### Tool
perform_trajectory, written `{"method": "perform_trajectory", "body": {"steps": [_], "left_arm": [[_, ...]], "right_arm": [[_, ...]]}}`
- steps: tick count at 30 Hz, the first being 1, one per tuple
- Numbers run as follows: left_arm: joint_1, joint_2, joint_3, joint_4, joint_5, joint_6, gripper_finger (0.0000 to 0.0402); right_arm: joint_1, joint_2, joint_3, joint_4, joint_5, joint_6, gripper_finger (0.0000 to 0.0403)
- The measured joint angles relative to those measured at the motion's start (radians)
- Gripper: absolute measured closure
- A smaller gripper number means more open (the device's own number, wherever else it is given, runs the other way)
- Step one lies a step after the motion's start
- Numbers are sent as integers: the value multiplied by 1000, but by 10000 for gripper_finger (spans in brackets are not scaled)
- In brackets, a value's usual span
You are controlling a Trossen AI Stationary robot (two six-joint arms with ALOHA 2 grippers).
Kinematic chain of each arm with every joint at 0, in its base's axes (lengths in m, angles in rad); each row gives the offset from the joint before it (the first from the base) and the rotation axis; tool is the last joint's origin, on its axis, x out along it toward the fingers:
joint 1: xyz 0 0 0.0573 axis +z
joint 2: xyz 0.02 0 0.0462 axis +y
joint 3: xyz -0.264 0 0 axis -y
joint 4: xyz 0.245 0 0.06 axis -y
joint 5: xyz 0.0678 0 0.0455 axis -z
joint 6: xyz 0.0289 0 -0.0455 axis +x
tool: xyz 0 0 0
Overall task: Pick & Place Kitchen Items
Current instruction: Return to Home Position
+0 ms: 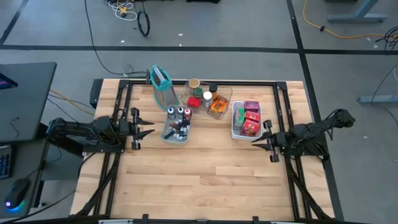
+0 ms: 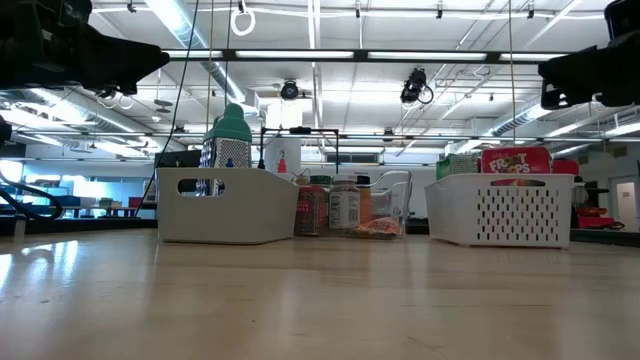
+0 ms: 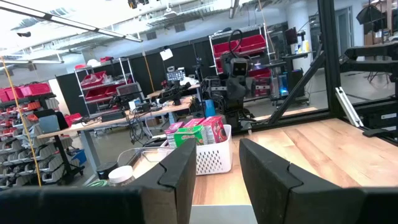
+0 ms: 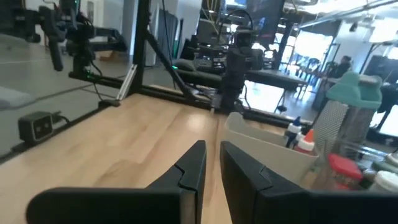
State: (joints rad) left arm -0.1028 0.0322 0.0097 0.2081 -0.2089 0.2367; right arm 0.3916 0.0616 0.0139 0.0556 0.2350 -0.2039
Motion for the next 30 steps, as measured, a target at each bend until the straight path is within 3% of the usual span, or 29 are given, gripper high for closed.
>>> {"method": "perform_trajectory", "body": {"steps": [30], "left_arm": [[0,0,0,0,0,0,271]], "right_arm": [[0,0,2,-12,-34,12,344]]}}
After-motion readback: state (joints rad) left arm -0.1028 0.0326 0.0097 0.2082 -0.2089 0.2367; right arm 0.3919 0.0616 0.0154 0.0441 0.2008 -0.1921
